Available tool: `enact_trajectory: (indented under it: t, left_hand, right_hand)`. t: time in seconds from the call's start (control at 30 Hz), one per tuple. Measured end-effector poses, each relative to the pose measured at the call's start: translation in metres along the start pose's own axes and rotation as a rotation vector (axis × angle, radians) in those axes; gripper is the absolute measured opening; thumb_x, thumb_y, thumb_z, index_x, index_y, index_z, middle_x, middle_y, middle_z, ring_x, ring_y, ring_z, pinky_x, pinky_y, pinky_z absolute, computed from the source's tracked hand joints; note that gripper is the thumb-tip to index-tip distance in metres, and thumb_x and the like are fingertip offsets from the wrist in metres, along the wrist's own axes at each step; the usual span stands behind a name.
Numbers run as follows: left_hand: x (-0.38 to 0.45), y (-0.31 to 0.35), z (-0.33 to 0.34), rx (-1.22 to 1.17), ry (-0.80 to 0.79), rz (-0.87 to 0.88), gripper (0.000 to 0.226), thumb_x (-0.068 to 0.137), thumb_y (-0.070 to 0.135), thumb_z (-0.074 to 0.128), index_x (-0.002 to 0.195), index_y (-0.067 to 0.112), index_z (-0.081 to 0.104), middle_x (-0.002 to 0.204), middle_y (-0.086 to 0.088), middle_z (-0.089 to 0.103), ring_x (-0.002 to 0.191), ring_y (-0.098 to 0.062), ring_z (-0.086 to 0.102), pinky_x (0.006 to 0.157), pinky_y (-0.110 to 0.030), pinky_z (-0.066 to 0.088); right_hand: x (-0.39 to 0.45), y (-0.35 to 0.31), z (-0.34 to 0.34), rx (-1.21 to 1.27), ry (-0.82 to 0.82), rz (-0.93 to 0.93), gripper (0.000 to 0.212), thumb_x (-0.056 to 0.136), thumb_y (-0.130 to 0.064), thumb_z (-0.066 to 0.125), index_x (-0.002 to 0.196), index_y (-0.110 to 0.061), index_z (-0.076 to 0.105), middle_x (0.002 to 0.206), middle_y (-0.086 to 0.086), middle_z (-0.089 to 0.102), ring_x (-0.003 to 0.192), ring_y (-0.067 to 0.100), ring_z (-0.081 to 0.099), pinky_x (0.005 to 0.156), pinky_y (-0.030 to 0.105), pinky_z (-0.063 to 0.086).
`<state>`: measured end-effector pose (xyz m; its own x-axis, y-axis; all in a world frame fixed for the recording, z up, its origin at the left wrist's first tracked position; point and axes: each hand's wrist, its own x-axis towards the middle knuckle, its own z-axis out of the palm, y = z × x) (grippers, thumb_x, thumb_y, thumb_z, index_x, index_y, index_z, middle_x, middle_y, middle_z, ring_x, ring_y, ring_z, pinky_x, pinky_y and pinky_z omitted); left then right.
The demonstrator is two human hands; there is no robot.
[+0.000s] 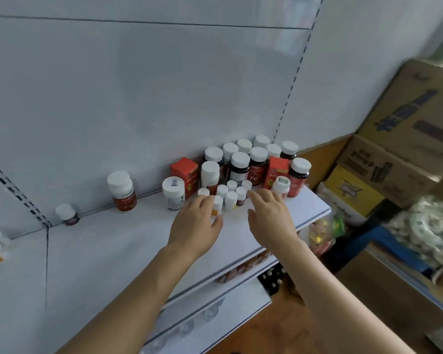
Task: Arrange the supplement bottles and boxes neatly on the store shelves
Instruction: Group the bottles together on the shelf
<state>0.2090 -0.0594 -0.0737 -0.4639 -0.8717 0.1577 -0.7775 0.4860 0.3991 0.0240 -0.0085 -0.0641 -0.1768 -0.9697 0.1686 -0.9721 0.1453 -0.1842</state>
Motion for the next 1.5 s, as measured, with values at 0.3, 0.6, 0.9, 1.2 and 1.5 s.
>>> enact_trajectory:
  t: [0.3,0.6,0.9,1.2,1.5]
  left_hand:
    - [0.035,0.019,0.047,0.029,0.103,-0.198,0.03,0.092,0.025,0.063,0.119,0.012,0.062,0.122,-0.003,0.055,0.106,-0.028,0.055,0.071,-0.04,0.052]
    - [0.035,0.019,0.065,0.108,0.23,-0.176,0.015,0.085,0.008,0.065,0.098,0.009,0.058,0.104,-0.007,0.053,0.088,-0.031,0.054,0.053,-0.044,0.051]
    - [0.025,0.022,0.05,-0.409,0.301,-0.363,0.016,0.092,0.019,0.068,0.107,0.02,0.064,0.109,0.006,0.06,0.091,-0.014,0.063,0.077,-0.027,0.052]
    - [-0.007,0.039,-0.006,-1.16,0.297,-0.513,0.023,0.096,0.019,0.063,0.117,0.019,0.071,0.106,-0.004,0.073,0.095,-0.023,0.071,0.072,-0.039,0.061]
    - [-0.047,0.03,-0.025,-1.248,0.412,-0.559,0.022,0.092,0.026,0.065,0.113,0.022,0.07,0.103,-0.004,0.073,0.088,-0.019,0.071,0.07,-0.035,0.059]
  right_hand:
    - [0.064,0.041,0.038,0.103,-0.041,-0.254,0.038,0.085,-0.009,0.066,0.123,-0.011,0.065,0.1,0.015,0.059,0.086,0.038,0.056,0.062,0.044,0.05]
    - [0.077,0.061,0.056,0.25,0.145,-0.406,0.009,0.081,-0.006,0.069,0.082,-0.006,0.061,0.088,0.009,0.053,0.074,0.032,0.052,0.051,0.038,0.046]
    - [0.07,0.067,0.036,0.552,0.067,-0.404,0.02,0.077,-0.012,0.079,0.094,-0.012,0.068,0.094,-0.002,0.059,0.076,0.016,0.06,0.06,0.029,0.049]
    - [0.058,0.029,-0.011,1.289,-0.427,-0.116,0.017,0.094,-0.018,0.07,0.109,-0.025,0.075,0.094,0.011,0.075,0.08,0.025,0.068,0.077,0.043,0.059]
    - [0.034,-0.02,-0.011,1.392,-0.548,-0.126,0.021,0.097,-0.014,0.064,0.116,-0.017,0.074,0.095,-0.002,0.075,0.086,0.016,0.066,0.071,0.029,0.056]
